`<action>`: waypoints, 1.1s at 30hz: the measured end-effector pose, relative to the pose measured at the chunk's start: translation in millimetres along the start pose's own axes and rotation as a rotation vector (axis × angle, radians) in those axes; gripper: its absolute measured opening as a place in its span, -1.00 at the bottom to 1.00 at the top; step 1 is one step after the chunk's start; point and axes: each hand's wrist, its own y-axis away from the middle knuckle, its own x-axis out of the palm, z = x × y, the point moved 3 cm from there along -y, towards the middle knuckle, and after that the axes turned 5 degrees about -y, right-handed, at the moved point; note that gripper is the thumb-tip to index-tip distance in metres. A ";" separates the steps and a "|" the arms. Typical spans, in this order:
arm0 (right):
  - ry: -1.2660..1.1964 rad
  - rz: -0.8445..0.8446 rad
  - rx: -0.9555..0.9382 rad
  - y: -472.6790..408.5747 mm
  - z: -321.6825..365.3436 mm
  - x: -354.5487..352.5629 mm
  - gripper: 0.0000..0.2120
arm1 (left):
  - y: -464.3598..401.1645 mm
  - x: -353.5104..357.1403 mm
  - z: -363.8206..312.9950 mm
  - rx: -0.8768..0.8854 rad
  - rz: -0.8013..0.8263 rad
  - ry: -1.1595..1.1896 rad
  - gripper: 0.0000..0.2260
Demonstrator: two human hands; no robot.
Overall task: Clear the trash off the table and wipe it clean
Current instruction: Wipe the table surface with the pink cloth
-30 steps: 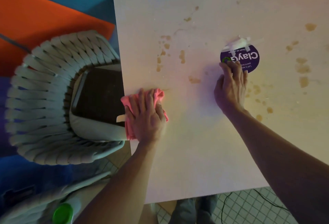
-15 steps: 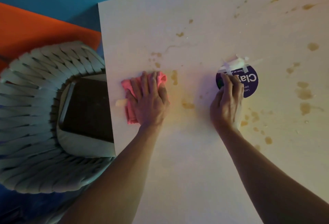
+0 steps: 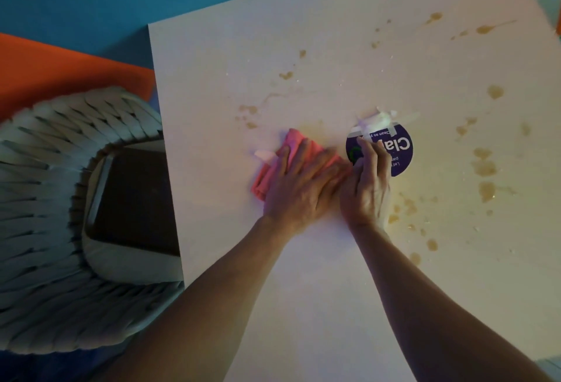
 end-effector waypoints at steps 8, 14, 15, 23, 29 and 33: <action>0.122 0.018 -0.009 0.1 4.3 1.9 -0.66 | 67.6 -16.7 53.8 0.074 0.071 0.055 -0.66; 0.196 0.025 -0.014 -0.4 2.4 2.9 -0.66 | 27.2 -8.5 36.8 -0.403 0.001 -0.021 -0.66; 0.196 0.028 -0.016 0.5 3.1 3.1 -0.66 | 17.7 -5.6 26.7 -0.448 0.010 -0.021 -0.65; 0.197 0.076 0.003 -0.1 3.0 -1.0 -0.66 | 61.1 -9.6 -27.9 -0.195 0.048 -0.034 -0.63; 0.276 0.104 -0.006 1.2 3.4 1.7 -0.61 | 124.7 -19.2 12.0 -0.410 0.101 -0.021 -0.63; 0.333 0.123 -0.007 -2.6 8.8 4.8 -0.51 | 120.2 -18.8 44.2 -0.593 0.109 -0.021 -0.63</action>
